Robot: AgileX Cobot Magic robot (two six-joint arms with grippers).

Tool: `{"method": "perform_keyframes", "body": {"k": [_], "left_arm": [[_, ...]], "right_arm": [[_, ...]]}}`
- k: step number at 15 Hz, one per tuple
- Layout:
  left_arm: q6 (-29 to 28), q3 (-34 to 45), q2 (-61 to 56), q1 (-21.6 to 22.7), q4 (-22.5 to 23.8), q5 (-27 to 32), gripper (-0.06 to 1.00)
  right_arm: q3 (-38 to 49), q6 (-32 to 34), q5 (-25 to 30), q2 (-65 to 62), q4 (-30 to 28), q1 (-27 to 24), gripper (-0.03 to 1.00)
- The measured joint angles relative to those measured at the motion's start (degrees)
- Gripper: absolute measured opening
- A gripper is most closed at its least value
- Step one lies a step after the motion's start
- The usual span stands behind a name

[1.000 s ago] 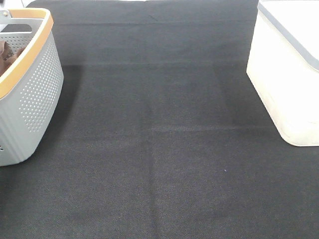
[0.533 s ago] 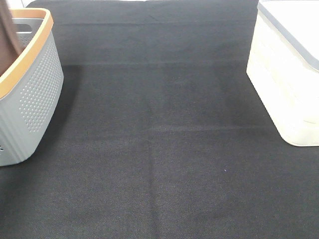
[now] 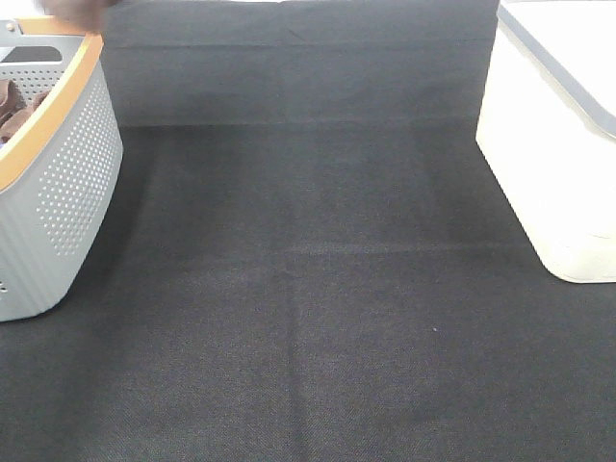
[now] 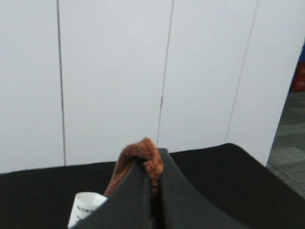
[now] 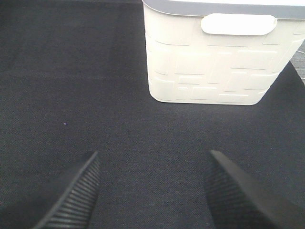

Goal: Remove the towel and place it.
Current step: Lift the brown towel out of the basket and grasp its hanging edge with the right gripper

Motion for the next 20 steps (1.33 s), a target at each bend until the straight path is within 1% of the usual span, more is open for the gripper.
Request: {"method": "perform_keyframes", "body": {"k": [2,3,5,6,8,10,11,12,13,14,15,16,17,19,20], "left_arm": [[0.34,0.0,0.0,-3.44,0.0,-4.53,0.0],[0.34,0.0,0.0,-5.39,0.0,-6.7,0.0],[0.34,0.0,0.06,-7.79,0.06,-7.79,0.0],[0.34,0.0,0.17,-8.82,0.11,-7.79,0.0],[0.34,0.0,0.4,-11.46,0.17,-7.68,0.0],[0.34,0.0,0.46,-13.98,0.57,-7.68,0.0],[0.34,0.0,0.46,-15.3,1.15,-7.62,0.0],[0.34,0.0,0.46,-16.39,2.29,-7.62,0.0],[0.4,0.0,0.46,-17.42,2.98,-7.51,0.0],[0.4,0.0,0.46,-18.16,3.15,-7.28,0.0],[0.4,0.0,0.46,-19.08,3.38,-6.53,0.0],[0.4,0.0,0.46,-19.54,3.5,-5.84,0.0],[0.4,0.0,0.46,-19.71,3.55,-5.27,0.0],[0.4,0.0,0.46,-19.77,3.55,-4.13,0.0],[0.4,0.0,0.46,-19.77,3.55,-3.67,0.0]], "right_arm": [[0.0,0.0,0.0,0.92,0.92,0.0,0.61],[-0.17,0.0,-0.46,3.55,3.15,0.0,0.61],[-0.86,-0.69,-4.07,8.37,6.42,0.0,0.61],[-0.86,-2.29,-6.65,11.12,8.14,0.0,0.61],[-0.86,-9.45,-14.15,18.11,13.46,0.0,0.61],[-0.86,-18.85,-23.2,24.75,22.92,0.23,0.61],[-0.86,-25.04,-26.93,28.13,29.34,1.83,0.61],[-0.86,-33.17,-29.97,32.03,35.64,4.41,0.61],[-0.86,-41.71,-32.72,36.33,40.28,7.16,0.61],[-0.86,-50.99,-37.36,42.86,45.72,11.52,0.61],[-0.92,-56.26,-42.17,46.98,48.93,14.73,0.61],[-1.72,-60.22,-46.12,51.39,50.88,17.76,0.61],[-3.21,-62.8,-49.39,55.0,52.02,21.08,0.61],[-8.02,-65.83,-54.89,61.82,52.88,27.85,0.61],[-9.97,-66.29,-58.84,64.86,52.88,29.68,0.61]]}}
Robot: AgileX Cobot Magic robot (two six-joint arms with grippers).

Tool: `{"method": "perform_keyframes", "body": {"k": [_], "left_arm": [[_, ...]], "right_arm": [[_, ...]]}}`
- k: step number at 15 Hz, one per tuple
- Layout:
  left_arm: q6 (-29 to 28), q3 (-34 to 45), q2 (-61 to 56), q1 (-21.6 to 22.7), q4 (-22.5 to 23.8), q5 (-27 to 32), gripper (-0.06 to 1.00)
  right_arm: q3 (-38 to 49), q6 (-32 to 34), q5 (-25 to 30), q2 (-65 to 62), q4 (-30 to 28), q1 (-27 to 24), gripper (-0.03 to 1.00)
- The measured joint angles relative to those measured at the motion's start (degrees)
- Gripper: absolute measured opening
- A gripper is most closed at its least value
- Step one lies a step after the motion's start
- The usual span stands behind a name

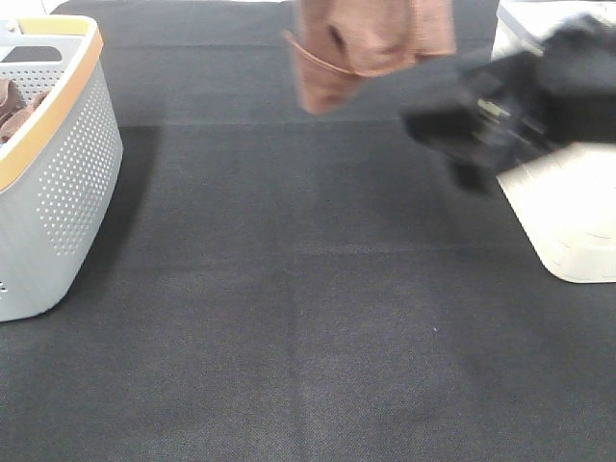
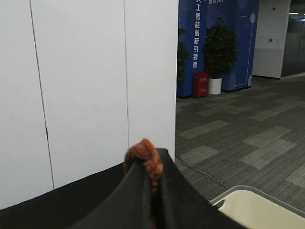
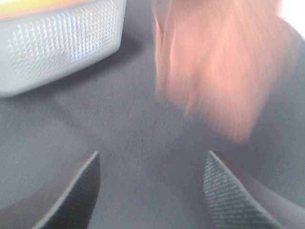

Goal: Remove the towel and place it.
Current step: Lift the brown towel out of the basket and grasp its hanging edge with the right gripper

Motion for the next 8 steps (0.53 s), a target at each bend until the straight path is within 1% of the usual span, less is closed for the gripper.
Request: {"method": "perform_keyframes", "body": {"k": [1,3,4,8], "left_arm": [[-0.06,0.0,0.0,0.0,0.0,0.23,0.0],[-0.06,0.0,0.0,0.0,0.0,0.52,0.0],[-0.06,0.0,0.0,0.0,-0.06,0.52,0.0],[-0.23,0.0,0.0,0.0,-0.29,0.52,0.0]], "right_arm": [[-2.06,-0.17,-4.64,3.21,0.06,1.15,0.61],[-4.98,-0.17,-11.4,8.19,0.17,1.26,0.61],[-5.9,-0.06,-13.06,10.08,0.23,1.26,0.61],[-10.94,0.8,-13.24,15.7,0.46,1.26,0.61]]}}
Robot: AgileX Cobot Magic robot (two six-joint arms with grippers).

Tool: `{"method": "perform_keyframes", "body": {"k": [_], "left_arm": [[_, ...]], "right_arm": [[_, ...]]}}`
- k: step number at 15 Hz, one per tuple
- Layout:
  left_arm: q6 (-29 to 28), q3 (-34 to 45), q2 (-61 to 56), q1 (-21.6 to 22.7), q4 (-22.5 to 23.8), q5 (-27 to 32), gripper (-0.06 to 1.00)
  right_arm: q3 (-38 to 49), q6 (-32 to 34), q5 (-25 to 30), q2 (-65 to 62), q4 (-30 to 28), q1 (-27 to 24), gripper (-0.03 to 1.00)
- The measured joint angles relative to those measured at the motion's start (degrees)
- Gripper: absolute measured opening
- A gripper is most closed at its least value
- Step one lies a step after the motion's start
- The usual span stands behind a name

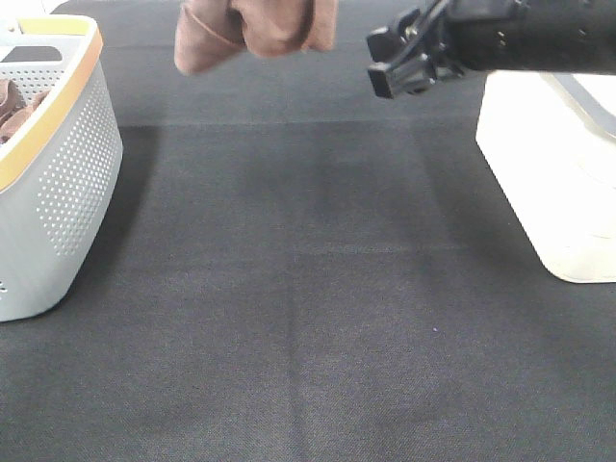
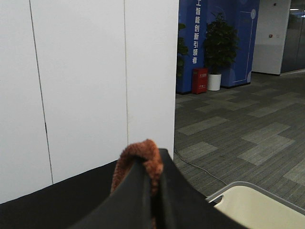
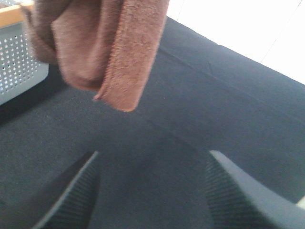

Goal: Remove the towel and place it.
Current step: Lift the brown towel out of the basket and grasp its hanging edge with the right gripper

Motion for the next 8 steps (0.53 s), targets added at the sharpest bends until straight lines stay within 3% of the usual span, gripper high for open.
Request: {"method": "perform_keyframes", "body": {"k": [8], "left_arm": [[0.0,0.0,0.0,0.0,0.29,0.06,0.0]], "right_arm": [[-0.57,3.04,2.06,0.23,0.11,0.0,0.61]]}}
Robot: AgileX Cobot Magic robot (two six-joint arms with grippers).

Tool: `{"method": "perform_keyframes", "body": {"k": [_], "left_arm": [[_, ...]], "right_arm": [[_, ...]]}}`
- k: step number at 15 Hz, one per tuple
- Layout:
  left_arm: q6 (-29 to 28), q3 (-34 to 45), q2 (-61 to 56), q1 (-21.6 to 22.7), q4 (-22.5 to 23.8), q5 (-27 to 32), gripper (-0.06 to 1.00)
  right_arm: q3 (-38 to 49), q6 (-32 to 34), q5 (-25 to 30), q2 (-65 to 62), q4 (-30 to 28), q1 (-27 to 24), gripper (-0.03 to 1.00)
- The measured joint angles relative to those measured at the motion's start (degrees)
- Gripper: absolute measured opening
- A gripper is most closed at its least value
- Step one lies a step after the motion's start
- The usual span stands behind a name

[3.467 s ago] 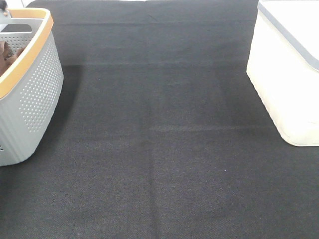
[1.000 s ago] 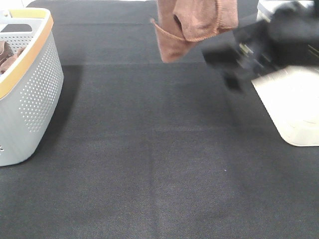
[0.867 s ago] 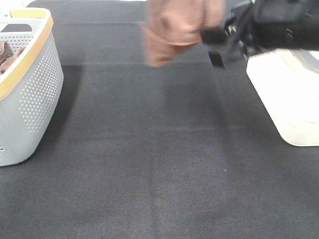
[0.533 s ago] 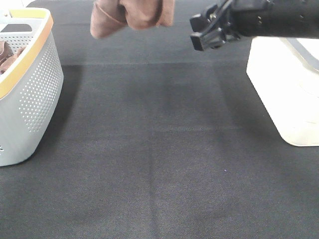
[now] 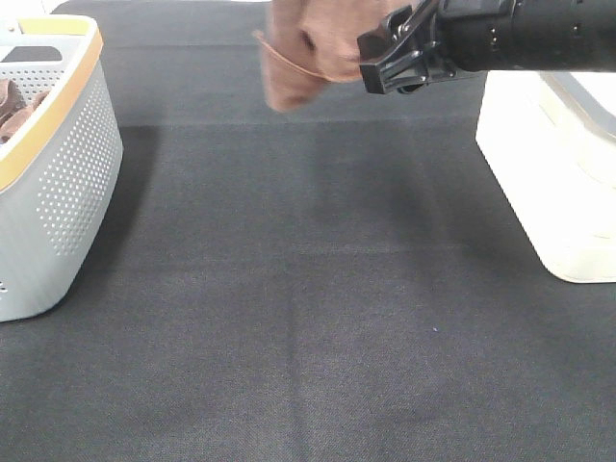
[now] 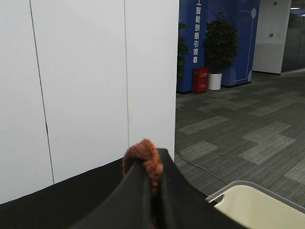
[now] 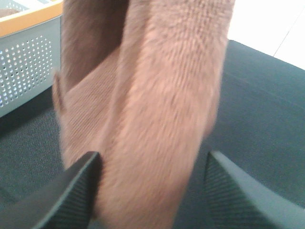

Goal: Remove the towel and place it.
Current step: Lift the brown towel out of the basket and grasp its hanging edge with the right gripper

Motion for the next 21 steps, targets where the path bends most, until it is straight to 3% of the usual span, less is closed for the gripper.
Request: {"method": "perform_keyframes", "body": {"k": [4,7,9,11,14,21], "left_arm": [[0.0,0.0,0.0,0.0,-0.29,0.0,0.0],[0.0,0.0,0.0,0.0,-1.09,0.0,0.0],[0.0,0.0,0.0,0.0,-1.15,0.0,0.0],[0.0,0.0,0.0,0.0,-1.15,0.0,0.0],[0.0,0.0,0.0,0.0,-1.03,0.0,0.0],[0.0,0.0,0.0,0.0,-1.03,0.0,0.0]], "right_arm": [[0.0,0.23,-3.61,0.46,0.0,0.0,0.59],[0.0,0.92,-5.9,0.57,-0.23,0.0,0.43],[0.0,2.46,-5.56,0.57,-0.63,0.0,0.41],[0.0,3.61,-3.04,0.57,-0.97,0.0,0.42],[0.0,4.47,1.26,0.57,-1.03,0.0,0.52],[0.0,4.47,2.64,0.57,-1.15,0.0,0.55]]}}
